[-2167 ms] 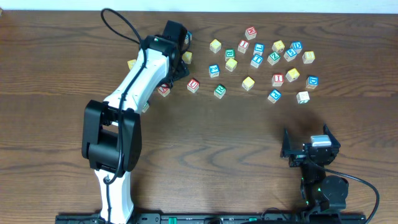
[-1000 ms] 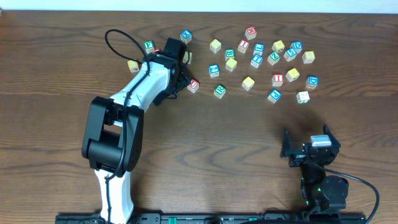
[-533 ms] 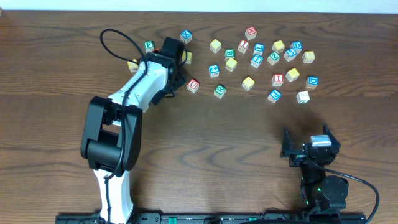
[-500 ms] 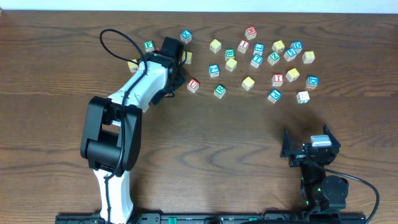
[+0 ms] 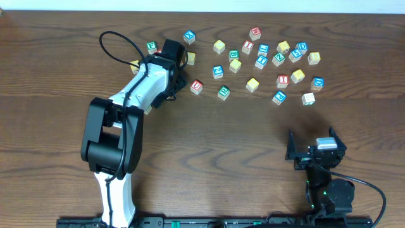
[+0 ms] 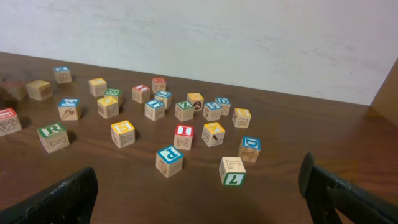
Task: Spell out AI2
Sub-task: 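Lower the left gripper and close it on the red A block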
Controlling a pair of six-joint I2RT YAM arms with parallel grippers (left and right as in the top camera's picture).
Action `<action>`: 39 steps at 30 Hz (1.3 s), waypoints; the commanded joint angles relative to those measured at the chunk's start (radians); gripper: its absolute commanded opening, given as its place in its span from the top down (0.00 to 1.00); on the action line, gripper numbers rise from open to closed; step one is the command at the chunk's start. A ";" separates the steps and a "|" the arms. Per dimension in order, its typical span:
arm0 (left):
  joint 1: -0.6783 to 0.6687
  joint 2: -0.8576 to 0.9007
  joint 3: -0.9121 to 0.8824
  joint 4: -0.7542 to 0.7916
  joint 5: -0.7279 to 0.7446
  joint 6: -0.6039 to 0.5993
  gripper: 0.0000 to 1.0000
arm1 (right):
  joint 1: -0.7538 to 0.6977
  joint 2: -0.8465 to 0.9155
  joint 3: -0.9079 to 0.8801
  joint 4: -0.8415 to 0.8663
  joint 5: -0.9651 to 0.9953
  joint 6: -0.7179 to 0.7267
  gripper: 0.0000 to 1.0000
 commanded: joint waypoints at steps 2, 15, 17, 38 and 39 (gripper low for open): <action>0.005 0.006 -0.010 0.006 -0.021 -0.013 0.29 | -0.005 -0.006 -0.001 -0.006 0.003 0.014 0.01; 0.005 0.006 -0.014 0.016 -0.021 -0.013 0.38 | -0.005 -0.006 -0.001 -0.006 0.003 0.014 0.01; 0.004 0.006 -0.027 0.029 -0.021 -0.013 0.41 | -0.005 -0.006 -0.001 -0.006 0.003 0.014 0.01; 0.005 0.006 -0.078 0.092 -0.020 -0.003 0.40 | -0.005 -0.006 -0.001 -0.006 0.003 0.014 0.01; 0.005 0.006 -0.078 0.096 -0.021 0.004 0.40 | -0.005 -0.006 -0.001 -0.006 0.003 0.014 0.01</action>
